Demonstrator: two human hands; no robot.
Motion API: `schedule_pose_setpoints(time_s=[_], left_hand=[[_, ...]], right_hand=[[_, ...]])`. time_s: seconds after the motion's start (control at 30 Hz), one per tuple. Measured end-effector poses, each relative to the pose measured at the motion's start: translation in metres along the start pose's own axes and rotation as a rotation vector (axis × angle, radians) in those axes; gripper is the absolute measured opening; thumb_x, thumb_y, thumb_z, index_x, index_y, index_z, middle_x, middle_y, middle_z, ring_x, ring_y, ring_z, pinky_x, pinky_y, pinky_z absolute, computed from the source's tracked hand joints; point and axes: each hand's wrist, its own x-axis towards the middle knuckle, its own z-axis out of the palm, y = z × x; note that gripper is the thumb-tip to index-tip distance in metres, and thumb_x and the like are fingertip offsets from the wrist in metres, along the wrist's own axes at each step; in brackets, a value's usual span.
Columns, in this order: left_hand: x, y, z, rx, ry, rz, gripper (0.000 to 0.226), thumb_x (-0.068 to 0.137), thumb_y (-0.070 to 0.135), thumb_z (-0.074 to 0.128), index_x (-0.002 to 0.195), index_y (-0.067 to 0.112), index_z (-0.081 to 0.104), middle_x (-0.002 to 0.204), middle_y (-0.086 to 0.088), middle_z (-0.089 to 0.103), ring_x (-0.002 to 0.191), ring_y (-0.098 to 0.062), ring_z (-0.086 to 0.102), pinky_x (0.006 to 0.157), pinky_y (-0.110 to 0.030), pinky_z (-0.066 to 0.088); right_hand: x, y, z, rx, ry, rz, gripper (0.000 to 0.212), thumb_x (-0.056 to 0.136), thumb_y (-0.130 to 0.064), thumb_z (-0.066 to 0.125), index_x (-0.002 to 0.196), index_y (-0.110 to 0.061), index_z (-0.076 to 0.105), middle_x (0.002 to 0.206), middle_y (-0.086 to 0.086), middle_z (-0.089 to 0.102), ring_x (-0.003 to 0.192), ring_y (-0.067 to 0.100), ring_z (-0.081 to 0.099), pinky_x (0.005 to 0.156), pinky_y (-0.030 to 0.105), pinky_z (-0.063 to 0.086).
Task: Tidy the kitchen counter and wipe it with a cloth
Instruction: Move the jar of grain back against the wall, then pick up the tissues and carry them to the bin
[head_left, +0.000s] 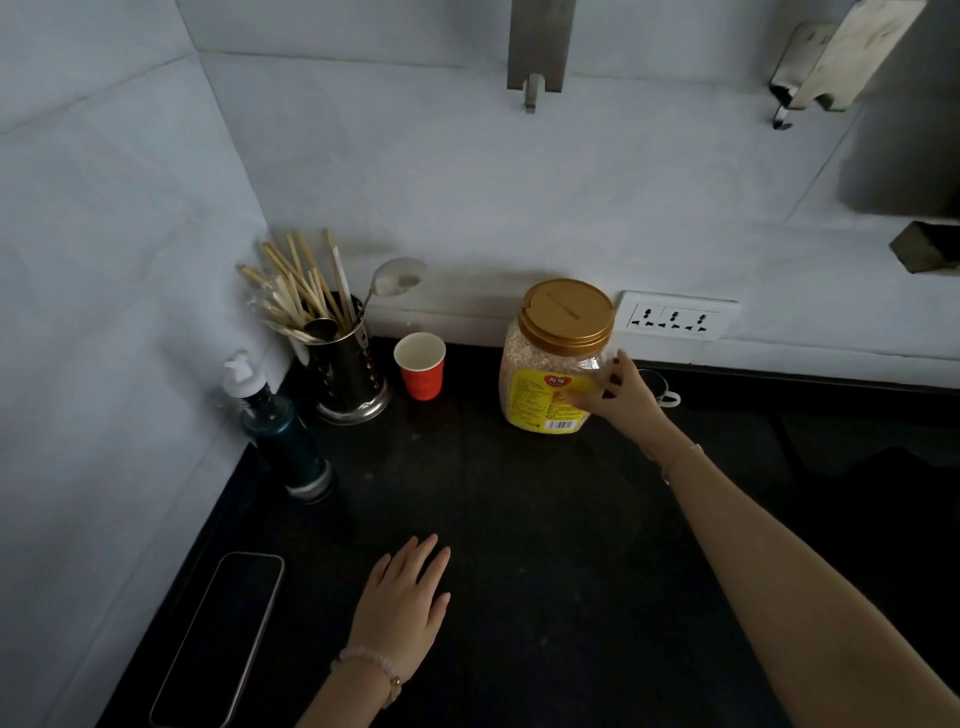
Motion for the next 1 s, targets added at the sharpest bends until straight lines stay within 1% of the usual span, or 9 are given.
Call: schedule_pose_setpoints(time_s=[0.07,0.13,0.2,0.37,0.47,0.67,0.8,0.9,1.0], left_hand=[[-0.004,0.001,-0.013,-0.034,0.008,0.026,0.067,0.070,0.044,0.095,0.131,0.028,0.072,0.144,0.006,0.066,0.130,-0.017,0.069,0.102,-0.039,0.062],[-0.004,0.003,-0.021,-0.087,-0.037,0.036,0.059,0.108,0.037,0.054,0.162,0.026,0.032,0.173,0.006,0.021,0.162,-0.018,0.023,0.133,-0.041,0.026],[-0.003,0.003,-0.022,-0.128,-0.089,0.020,0.057,0.113,0.036,0.036,0.166,0.025,0.016,0.177,0.006,0.004,0.165,-0.017,0.005,0.137,-0.039,0.012],[-0.004,-0.002,-0.021,-0.085,-0.109,0.084,0.058,0.114,0.036,0.033,0.167,0.023,0.014,0.177,0.004,0.001,0.165,-0.018,0.003,0.138,-0.038,0.013],[-0.005,-0.004,-0.025,-0.127,-0.127,0.122,0.055,0.113,0.036,0.036,0.165,0.023,0.022,0.177,0.003,0.010,0.165,-0.019,0.008,0.136,-0.038,0.018],[-0.023,0.056,-0.029,-0.438,-0.138,0.254,0.041,0.110,0.024,0.050,0.150,0.019,0.051,0.153,0.002,0.056,0.140,-0.014,0.055,0.112,-0.028,0.049],[-0.065,0.115,-0.009,-0.551,-0.192,0.388,0.032,0.109,0.017,0.052,0.139,0.014,0.062,0.137,-0.002,0.069,0.127,-0.016,0.065,0.099,-0.024,0.051],[-0.103,0.148,0.014,-0.561,-0.239,0.514,0.028,0.109,0.013,0.052,0.132,0.011,0.068,0.122,-0.003,0.075,0.110,-0.013,0.069,0.085,-0.012,0.050],[-0.145,0.179,0.049,-0.591,-0.438,0.580,0.021,0.108,0.014,0.053,0.118,0.020,0.071,0.098,0.006,0.074,0.093,-0.009,0.067,0.069,-0.001,0.045]], right_hand=[[-0.016,0.009,-0.002,-0.096,0.045,0.075,0.069,0.078,-0.026,0.070,0.137,-0.013,0.036,0.126,0.000,0.054,0.110,0.014,0.052,0.086,0.030,0.046],[-0.036,0.016,-0.002,-0.117,0.075,0.140,0.048,0.085,-0.024,0.062,0.130,-0.015,0.047,0.121,0.004,0.058,0.099,0.013,0.056,0.081,0.029,0.047],[-0.060,0.025,0.000,-0.091,0.115,0.192,0.035,0.088,-0.022,0.057,0.123,-0.017,0.054,0.116,0.004,0.062,0.096,0.013,0.059,0.081,0.030,0.050],[-0.142,0.057,0.015,-0.007,0.218,0.301,0.010,0.090,-0.023,0.054,0.095,-0.028,0.061,0.097,-0.002,0.067,0.090,0.011,0.063,0.077,0.026,0.050],[-0.204,0.076,0.024,0.051,0.275,0.378,0.013,0.091,-0.022,0.053,0.096,-0.021,0.064,0.091,0.000,0.068,0.087,0.014,0.065,0.077,0.027,0.051],[-0.343,0.120,0.040,0.174,0.505,0.510,0.019,0.092,-0.013,0.049,0.085,-0.015,0.067,0.075,0.003,0.068,0.073,0.018,0.064,0.066,0.024,0.050],[-0.439,0.152,0.055,0.343,0.680,0.651,0.019,0.091,-0.008,0.049,0.085,-0.005,0.067,0.071,0.005,0.066,0.067,0.018,0.061,0.064,0.027,0.046],[-0.504,0.188,0.072,0.438,0.753,0.783,0.016,0.090,-0.006,0.051,0.082,-0.002,0.063,0.068,0.008,0.062,0.060,0.020,0.056,0.055,0.026,0.039],[-0.564,0.228,0.100,0.516,0.743,0.966,0.016,0.091,-0.009,0.051,0.078,-0.007,0.060,0.067,0.008,0.060,0.055,0.017,0.053,0.051,0.022,0.035]])
